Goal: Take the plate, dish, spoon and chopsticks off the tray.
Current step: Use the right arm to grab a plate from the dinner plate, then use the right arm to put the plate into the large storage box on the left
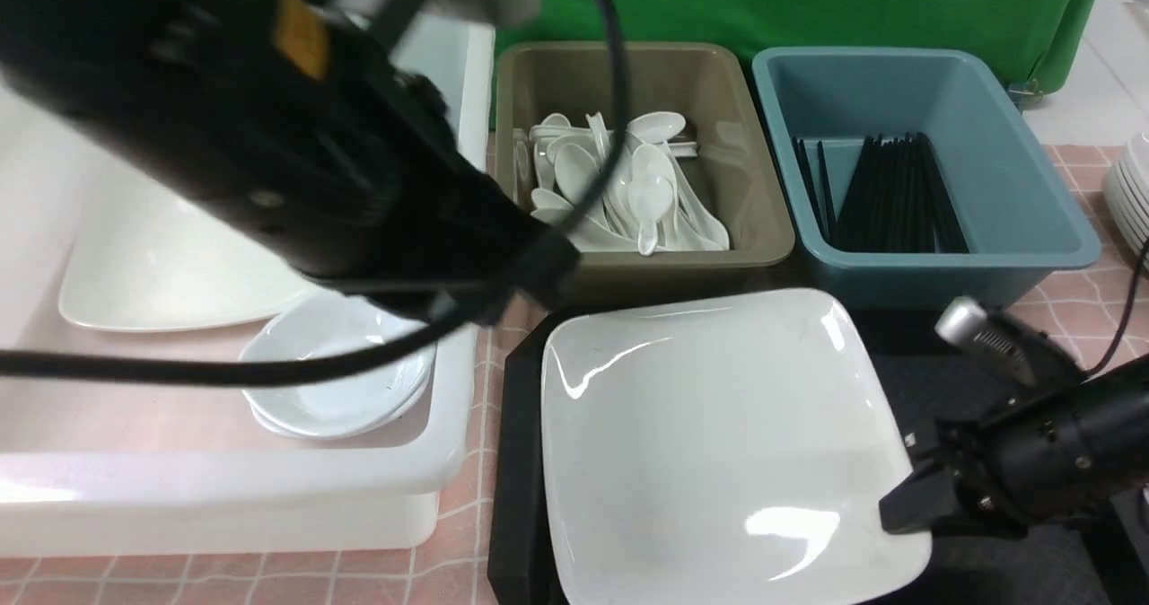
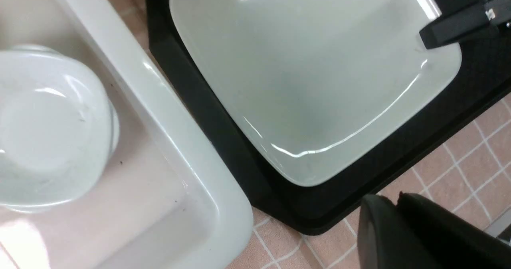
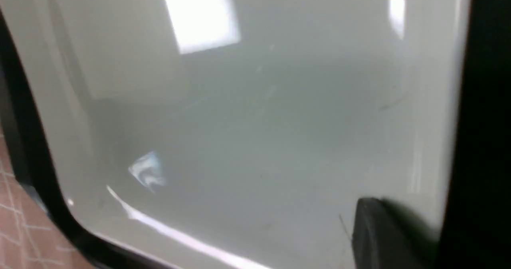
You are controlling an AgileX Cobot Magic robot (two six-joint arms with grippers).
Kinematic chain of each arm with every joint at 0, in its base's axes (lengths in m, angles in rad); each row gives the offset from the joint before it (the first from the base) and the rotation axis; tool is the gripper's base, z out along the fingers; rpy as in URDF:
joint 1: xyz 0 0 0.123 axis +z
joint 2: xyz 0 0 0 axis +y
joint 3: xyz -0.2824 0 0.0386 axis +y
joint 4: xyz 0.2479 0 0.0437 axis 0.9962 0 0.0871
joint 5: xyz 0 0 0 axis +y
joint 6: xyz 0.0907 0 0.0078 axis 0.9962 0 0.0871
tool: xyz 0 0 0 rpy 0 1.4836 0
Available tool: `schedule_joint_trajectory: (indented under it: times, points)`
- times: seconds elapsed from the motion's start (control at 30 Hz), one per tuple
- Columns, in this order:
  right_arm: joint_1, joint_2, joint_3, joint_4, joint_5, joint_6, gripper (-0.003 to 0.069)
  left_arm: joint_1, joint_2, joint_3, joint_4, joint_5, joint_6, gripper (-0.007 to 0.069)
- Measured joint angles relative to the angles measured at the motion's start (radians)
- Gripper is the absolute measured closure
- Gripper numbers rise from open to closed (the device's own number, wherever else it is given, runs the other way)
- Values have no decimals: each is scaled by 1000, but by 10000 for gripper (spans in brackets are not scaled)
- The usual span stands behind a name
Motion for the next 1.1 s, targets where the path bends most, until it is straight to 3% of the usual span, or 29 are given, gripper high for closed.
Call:
schedule_joint_trajectory:
  times: [0.1,0.47,0.67,0.73,0.87,1.0,1.1]
  points:
    - [-53,-114,0,-4,77,17,593,0,-90,-4,8,5,0,620]
    - [-250,-417,7,-64,215,38,594,0,-289,-4,62,9,-1,620]
    - [-277,-531,-82,11,332,41,593,0,-400,25,189,11,-69,620]
    - [-262,-558,-201,110,409,41,594,0,-475,77,316,11,-178,620]
    - [-159,-557,-357,223,411,66,594,0,-577,161,481,15,-340,620]
    - [57,-502,-477,225,323,126,594,0,-663,220,605,20,-494,620]
    - [294,-360,-602,132,201,210,594,0,-719,227,736,21,-619,620]
